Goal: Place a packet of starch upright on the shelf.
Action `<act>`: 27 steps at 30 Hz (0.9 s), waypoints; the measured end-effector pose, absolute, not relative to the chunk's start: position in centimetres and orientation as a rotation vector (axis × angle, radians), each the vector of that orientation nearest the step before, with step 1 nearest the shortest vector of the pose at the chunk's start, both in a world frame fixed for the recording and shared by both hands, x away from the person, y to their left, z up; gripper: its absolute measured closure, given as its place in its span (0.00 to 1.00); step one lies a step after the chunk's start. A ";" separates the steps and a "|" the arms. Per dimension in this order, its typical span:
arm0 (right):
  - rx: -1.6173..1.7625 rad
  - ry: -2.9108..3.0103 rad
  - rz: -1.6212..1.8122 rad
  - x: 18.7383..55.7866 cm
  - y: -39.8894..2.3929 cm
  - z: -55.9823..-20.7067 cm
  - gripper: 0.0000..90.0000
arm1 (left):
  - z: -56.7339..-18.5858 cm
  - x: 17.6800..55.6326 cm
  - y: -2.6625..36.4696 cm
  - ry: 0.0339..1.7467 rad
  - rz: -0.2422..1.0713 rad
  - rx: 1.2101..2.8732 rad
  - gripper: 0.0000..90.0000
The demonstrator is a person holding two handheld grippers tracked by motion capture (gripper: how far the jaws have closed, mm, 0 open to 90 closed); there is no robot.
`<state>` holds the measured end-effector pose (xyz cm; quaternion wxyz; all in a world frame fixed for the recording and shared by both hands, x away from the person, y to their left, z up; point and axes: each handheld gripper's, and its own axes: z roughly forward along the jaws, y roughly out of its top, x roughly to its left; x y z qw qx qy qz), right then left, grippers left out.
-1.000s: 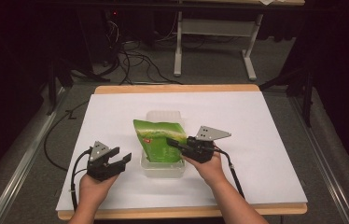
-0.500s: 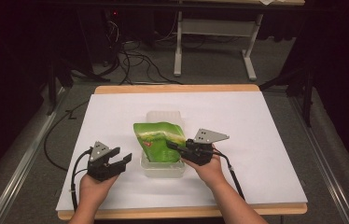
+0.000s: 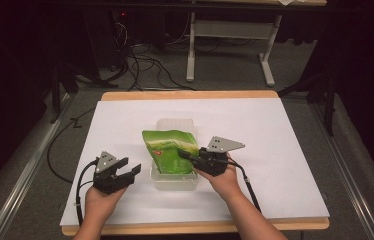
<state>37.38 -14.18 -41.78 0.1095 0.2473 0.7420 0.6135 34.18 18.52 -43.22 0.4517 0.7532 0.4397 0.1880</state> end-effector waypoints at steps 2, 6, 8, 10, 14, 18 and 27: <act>0.729 2.179 1.795 37.4 -14.2 -41.6 0.93 | -43.2 34.2 18.5 1.088 0.466 1.861 0.49; 0.737 2.167 1.805 37.4 -14.3 -41.1 0.86 | -43.2 34.2 18.5 1.088 0.466 1.861 0.49; 0.736 2.164 1.813 37.4 -14.3 -40.9 0.83 | -43.2 34.2 18.5 1.088 0.467 1.860 0.49; 0.758 2.155 1.812 37.5 -14.5 -40.4 0.67 | -43.2 34.2 18.6 1.089 0.466 1.859 0.49; 0.766 2.121 1.796 37.5 -14.6 -39.9 0.47 | -43.2 34.2 18.6 1.091 0.467 1.858 0.49; 0.775 2.119 1.772 37.4 -14.4 -39.6 0.36 | -43.1 34.1 18.6 1.089 0.476 1.859 0.49; 0.779 2.140 1.731 37.1 -14.3 -39.6 0.32 | -43.1 34.1 18.7 1.090 0.486 1.859 0.49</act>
